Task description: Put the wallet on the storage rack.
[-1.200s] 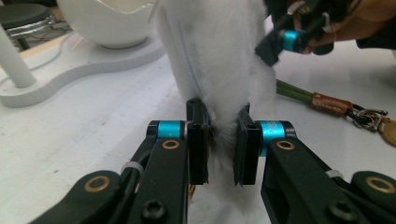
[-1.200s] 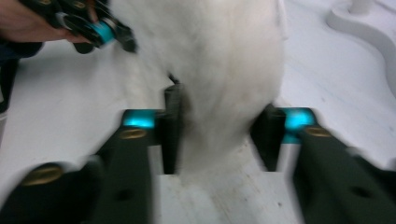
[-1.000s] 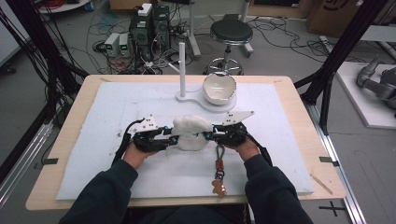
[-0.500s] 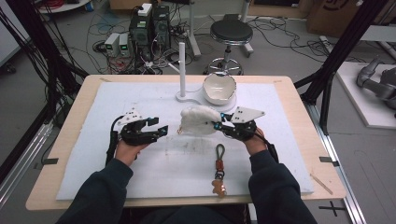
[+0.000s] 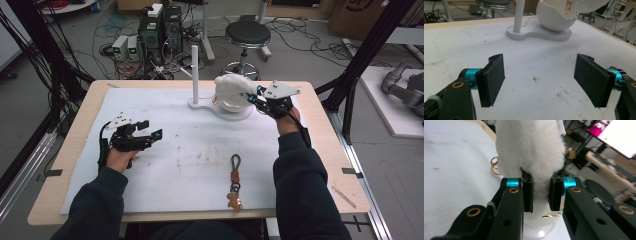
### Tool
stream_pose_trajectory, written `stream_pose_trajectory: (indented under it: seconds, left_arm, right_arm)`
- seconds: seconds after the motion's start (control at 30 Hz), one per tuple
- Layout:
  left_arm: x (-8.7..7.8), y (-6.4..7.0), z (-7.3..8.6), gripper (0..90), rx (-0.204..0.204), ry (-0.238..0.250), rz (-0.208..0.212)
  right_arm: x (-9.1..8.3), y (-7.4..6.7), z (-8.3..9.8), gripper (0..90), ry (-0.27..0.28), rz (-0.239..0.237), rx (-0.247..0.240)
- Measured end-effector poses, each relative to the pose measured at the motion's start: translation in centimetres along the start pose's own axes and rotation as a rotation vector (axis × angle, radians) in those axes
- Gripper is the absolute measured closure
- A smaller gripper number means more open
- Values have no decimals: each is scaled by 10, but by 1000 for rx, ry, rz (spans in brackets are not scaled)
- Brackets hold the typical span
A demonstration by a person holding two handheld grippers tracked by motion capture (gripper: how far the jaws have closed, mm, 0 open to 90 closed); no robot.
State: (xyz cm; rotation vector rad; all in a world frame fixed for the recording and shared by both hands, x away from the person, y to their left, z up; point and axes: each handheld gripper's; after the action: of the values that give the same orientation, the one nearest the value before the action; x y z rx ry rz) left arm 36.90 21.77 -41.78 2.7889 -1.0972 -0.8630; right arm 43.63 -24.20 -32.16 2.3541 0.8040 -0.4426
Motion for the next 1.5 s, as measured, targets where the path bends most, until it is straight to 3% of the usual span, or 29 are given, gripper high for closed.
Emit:
stream_pose_trajectory:
  seconds: [0.27, 0.33, 0.57, 0.8, 0.93, 1.07, 1.17, 1.23, 1.3, 1.43, 1.5]
  left_arm:
    - [3, 1, 0, 247, 7, -10, 9]
    - [3, 1, 1, 247, 4, -9, 12]
    - [5, 3, 1, 255, 8, -17, 19]
    - [7, 3, 2, 255, 11, -29, 26]
    - [7, 4, 2, 256, 11, -31, 28]
    - [7, 5, 2, 255, 13, -33, 28]
    - [8, 5, 2, 255, 13, -36, 31]
    - [8, 5, 2, 255, 14, -37, 32]
    - [8, 5, 2, 255, 14, -37, 33]
    - [8, 5, 2, 256, 10, -34, 31]
    - [8, 5, 2, 255, 10, -34, 32]
  right_arm:
    - [22, 20, 0, 784, -69, 109, -4]
    - [30, 20, 2, 784, -80, 113, 6]
    - [55, 16, 6, 783, -106, 131, -32]
    - [81, 8, 14, 779, -166, 88, -51]
    - [88, 10, 22, 663, -228, 65, 8]
    - [75, 14, 17, 542, -164, 55, 86]
    - [62, 17, 10, 590, -75, 44, 115]
    - [58, 16, 7, 721, -34, 26, 118]
    - [60, 14, 5, 790, -53, 23, 104]
    - [71, 14, 13, 821, -143, 0, 125]
    - [74, 14, 17, 823, -157, 6, 134]
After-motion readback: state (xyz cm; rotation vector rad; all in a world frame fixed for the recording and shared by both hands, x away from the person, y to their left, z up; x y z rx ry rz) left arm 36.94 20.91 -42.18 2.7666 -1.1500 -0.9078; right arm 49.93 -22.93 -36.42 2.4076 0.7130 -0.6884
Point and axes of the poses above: each handheld gripper's, and its own axes: x roughly forward along the jaws, z roughly out of its underside, y roughly to its right, and after that the axes turned 11 degrees about -y, right-handed
